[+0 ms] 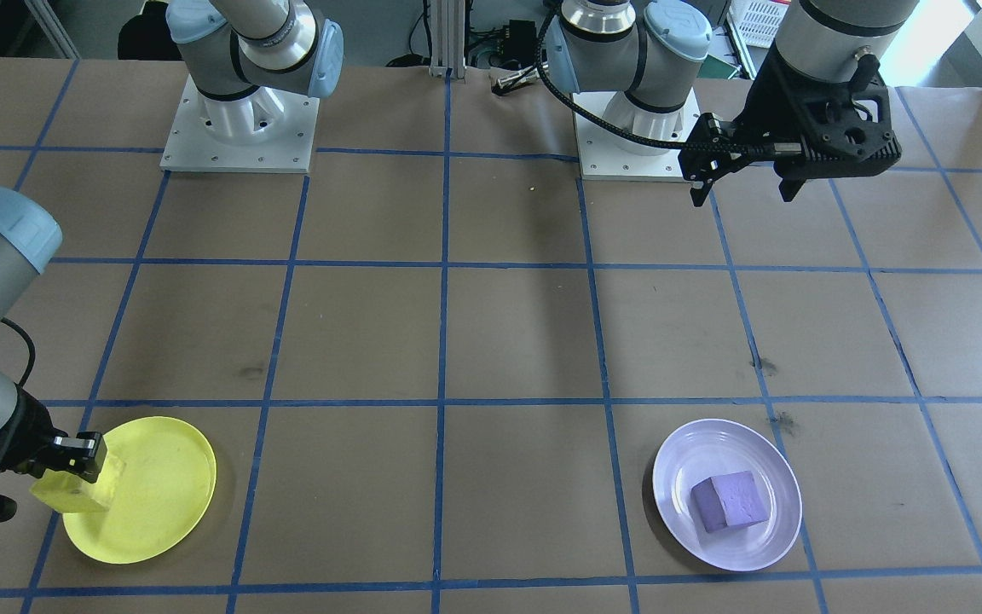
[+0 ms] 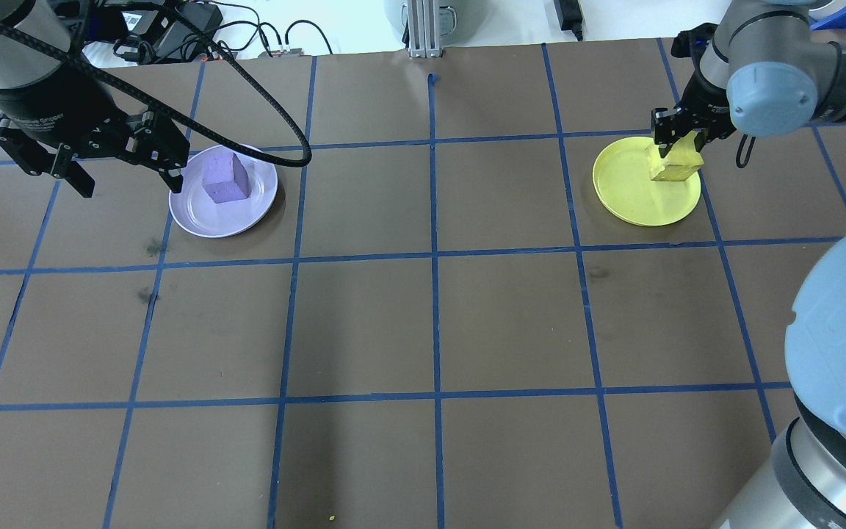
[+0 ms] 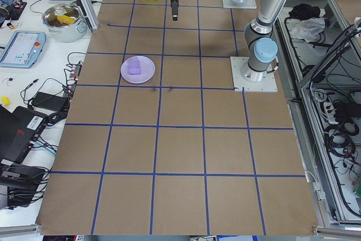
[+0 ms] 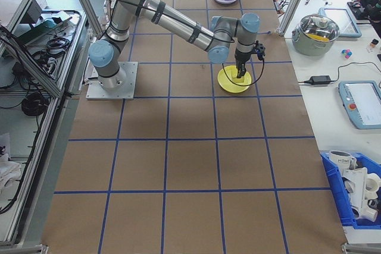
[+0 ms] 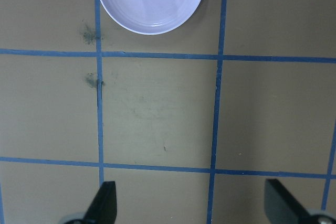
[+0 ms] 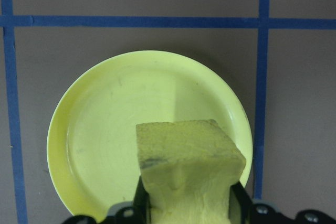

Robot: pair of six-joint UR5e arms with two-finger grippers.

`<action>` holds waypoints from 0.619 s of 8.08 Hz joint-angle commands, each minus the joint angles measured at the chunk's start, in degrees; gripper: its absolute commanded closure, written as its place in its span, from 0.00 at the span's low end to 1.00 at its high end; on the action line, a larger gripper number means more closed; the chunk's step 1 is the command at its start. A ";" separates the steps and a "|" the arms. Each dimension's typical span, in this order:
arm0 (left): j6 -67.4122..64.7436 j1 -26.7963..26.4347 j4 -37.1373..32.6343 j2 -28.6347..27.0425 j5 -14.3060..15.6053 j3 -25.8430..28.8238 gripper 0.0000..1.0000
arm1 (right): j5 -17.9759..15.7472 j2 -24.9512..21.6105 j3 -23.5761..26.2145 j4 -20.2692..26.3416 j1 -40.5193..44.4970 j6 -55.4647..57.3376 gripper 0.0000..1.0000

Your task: Sort blocks by color into plates

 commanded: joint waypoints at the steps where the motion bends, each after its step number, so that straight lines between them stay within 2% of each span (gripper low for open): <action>1: 0.01 -0.01 -0.01 -0.11 0.09 -0.04 0.00 | -0.32 1.81 0.40 0.55 0.79 -0.23 0.76; 2: 0.01 -0.01 -0.01 -0.11 0.09 -0.04 0.00 | -0.93 1.90 0.49 0.90 0.87 -0.40 0.01; 4: 0.01 -0.01 -0.01 -0.11 0.18 -0.04 0.00 | -1.02 1.12 -0.39 3.79 0.87 -0.49 0.00; 5: 0.01 -0.01 -0.01 -0.20 0.18 -0.04 0.00 | -0.85 -0.28 -0.39 3.80 0.87 -0.49 0.00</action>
